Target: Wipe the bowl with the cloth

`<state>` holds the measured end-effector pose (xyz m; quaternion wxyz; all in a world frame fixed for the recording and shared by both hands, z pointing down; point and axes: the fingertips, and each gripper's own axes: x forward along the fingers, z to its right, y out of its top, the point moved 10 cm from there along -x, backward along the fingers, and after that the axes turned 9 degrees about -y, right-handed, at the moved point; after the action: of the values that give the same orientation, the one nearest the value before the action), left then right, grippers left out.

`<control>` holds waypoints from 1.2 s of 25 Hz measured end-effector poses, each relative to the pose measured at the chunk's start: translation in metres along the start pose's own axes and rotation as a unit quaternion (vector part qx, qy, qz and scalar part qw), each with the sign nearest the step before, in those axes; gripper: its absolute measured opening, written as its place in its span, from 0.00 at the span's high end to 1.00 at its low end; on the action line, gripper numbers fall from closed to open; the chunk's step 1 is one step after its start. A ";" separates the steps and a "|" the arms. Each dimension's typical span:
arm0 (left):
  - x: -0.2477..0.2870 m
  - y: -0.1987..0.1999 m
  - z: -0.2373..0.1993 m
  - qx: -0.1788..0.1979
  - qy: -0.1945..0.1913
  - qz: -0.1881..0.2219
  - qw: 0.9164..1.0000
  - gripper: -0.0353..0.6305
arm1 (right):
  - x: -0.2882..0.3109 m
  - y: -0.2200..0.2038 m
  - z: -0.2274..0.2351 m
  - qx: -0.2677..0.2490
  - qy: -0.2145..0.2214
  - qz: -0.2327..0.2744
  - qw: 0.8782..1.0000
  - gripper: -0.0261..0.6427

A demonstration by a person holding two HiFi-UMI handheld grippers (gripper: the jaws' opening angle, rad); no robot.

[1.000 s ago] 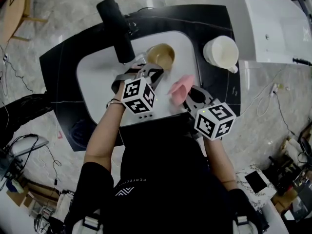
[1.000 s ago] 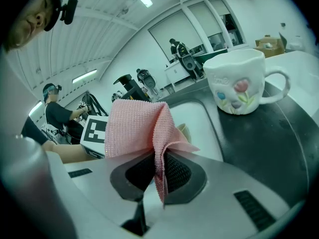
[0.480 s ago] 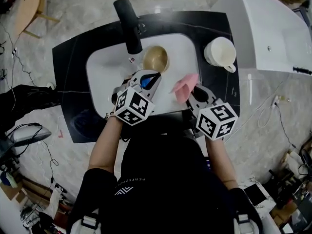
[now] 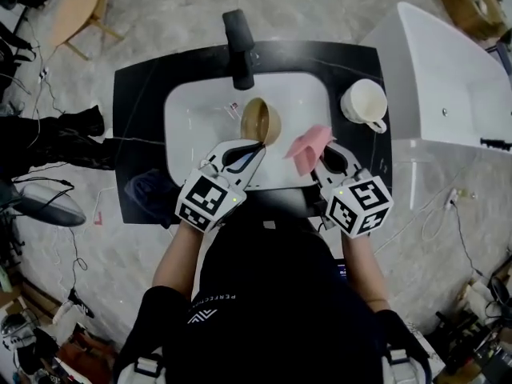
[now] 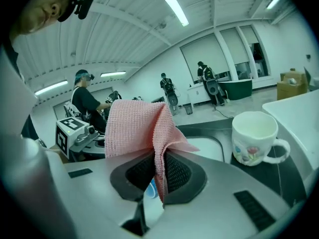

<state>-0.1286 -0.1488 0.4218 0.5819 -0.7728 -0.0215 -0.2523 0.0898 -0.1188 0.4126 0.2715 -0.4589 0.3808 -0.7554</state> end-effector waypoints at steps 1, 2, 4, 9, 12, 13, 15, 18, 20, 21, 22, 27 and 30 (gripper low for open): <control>-0.007 0.001 0.002 -0.016 0.001 0.014 1.000 0.93 | -0.001 0.004 -0.002 -0.010 0.003 0.005 1.000 0.89; -0.013 0.002 0.004 -0.032 0.000 0.028 0.999 0.93 | -0.002 0.008 -0.005 -0.019 0.006 0.011 1.000 0.89; -0.023 0.004 0.008 -0.059 -0.005 0.049 0.997 0.93 | -0.005 0.016 -0.009 -0.034 0.014 0.022 0.999 0.89; -0.041 0.007 0.018 -0.065 -0.013 0.078 0.995 0.93 | -0.011 0.027 -0.022 -0.067 0.040 0.041 0.996 0.89; -0.048 0.011 0.024 -0.076 -0.024 0.105 0.991 0.93 | -0.016 0.033 -0.030 -0.087 0.056 0.051 0.993 0.89; -0.050 0.013 0.026 -0.082 -0.028 0.114 0.990 0.93 | -0.019 0.036 -0.033 -0.094 0.063 0.055 0.992 0.89; -0.055 0.020 0.030 -0.086 -0.033 0.130 0.987 0.93 | -0.025 0.041 -0.039 -0.111 0.074 0.062 0.989 0.89; -0.059 0.031 0.034 -0.081 -0.033 0.146 0.985 0.93 | -0.030 0.049 -0.046 -0.137 0.086 0.072 0.984 0.89; -0.061 0.037 0.036 -0.078 -0.033 0.157 0.984 0.93 | -0.033 0.055 -0.049 -0.149 0.094 0.080 0.981 0.89; -0.062 0.040 0.037 -0.076 -0.033 0.162 0.983 0.93 | -0.035 0.058 -0.051 -0.156 0.099 0.084 0.979 0.89; -0.063 0.043 0.038 -0.074 -0.032 0.166 0.983 0.93 | -0.036 0.061 -0.052 -0.165 0.104 0.089 0.977 0.89; -0.069 0.054 0.041 -0.065 -0.028 0.174 0.982 0.93 | -0.039 0.074 -0.062 -0.228 0.108 0.101 0.962 0.89; -0.071 0.057 0.044 -0.054 -0.025 0.170 0.984 0.93 | -0.039 0.080 -0.067 -0.260 0.111 0.103 0.954 0.89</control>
<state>-0.1559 -0.1091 0.3330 0.5731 -0.8014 0.1098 -0.1312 0.0517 -0.1123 0.3083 0.1755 -0.3847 0.6369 -0.6446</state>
